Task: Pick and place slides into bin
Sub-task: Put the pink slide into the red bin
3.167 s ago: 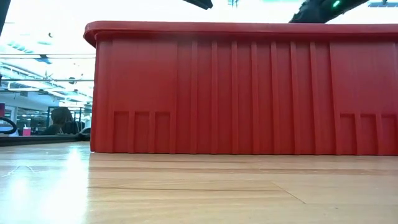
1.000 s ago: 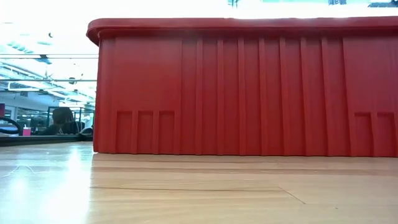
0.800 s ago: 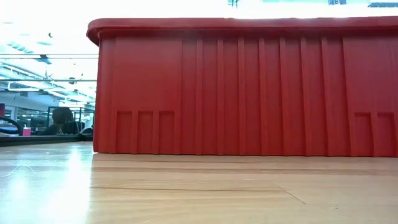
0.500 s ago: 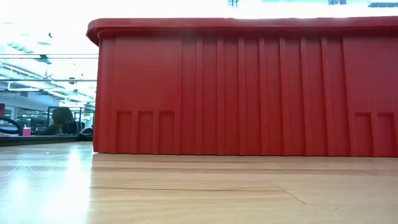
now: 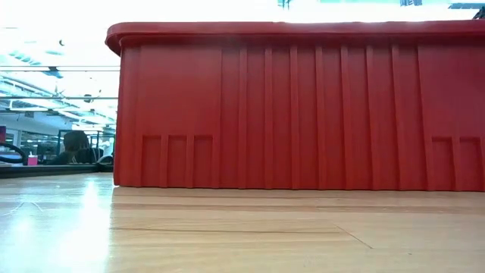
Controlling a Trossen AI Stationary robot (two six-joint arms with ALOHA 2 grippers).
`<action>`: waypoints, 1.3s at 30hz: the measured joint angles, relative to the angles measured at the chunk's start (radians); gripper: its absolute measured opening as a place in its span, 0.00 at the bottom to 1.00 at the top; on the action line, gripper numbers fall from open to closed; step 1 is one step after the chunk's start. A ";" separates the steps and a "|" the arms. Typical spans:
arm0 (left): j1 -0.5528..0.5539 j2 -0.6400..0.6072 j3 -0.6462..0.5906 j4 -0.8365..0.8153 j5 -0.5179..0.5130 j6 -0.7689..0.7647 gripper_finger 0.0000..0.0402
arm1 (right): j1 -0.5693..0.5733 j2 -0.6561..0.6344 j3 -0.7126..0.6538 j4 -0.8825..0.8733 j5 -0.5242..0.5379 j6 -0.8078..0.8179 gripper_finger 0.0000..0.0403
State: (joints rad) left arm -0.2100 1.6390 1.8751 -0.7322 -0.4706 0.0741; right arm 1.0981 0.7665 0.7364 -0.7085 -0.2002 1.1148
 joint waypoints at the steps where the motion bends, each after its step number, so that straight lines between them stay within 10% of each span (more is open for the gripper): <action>1: 0.000 0.000 0.000 0.000 0.000 0.000 0.30 | 0.004 0.011 0.000 -0.003 0.020 0.000 0.00; 14: -0.001 0.000 0.000 -0.003 0.010 0.000 0.30 | 0.010 0.093 0.000 -0.016 0.097 0.077 0.01; 29: -0.026 0.000 0.000 -0.006 0.061 -0.001 0.30 | 0.001 0.199 -0.016 -0.061 0.148 0.182 0.35; 39: -0.034 0.000 0.000 -0.006 0.061 -0.001 0.30 | 0.001 0.209 -0.193 0.186 0.144 0.372 0.39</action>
State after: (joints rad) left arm -0.2443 1.6394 1.8753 -0.7380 -0.4095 0.0734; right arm 1.0988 0.9756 0.5434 -0.5224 -0.0566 1.4872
